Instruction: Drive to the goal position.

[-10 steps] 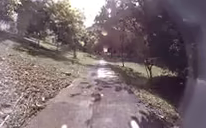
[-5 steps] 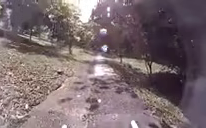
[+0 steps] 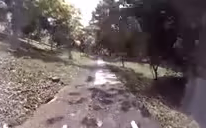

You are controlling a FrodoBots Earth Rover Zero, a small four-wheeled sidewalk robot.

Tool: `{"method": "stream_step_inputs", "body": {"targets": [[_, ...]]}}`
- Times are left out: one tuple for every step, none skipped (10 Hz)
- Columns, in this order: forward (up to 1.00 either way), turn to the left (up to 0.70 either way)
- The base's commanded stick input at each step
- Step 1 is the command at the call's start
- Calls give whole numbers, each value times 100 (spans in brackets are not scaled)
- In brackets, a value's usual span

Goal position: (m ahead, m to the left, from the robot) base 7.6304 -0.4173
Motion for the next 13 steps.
{"method": "stream_step_inputs", "body": {"targets": [[85,0],[85,0],[85,0],[85,0],[85,0],[85,0],[85,0],[85,0],[85,0],[85,0],[85,0],[85,0],[85,0]]}}
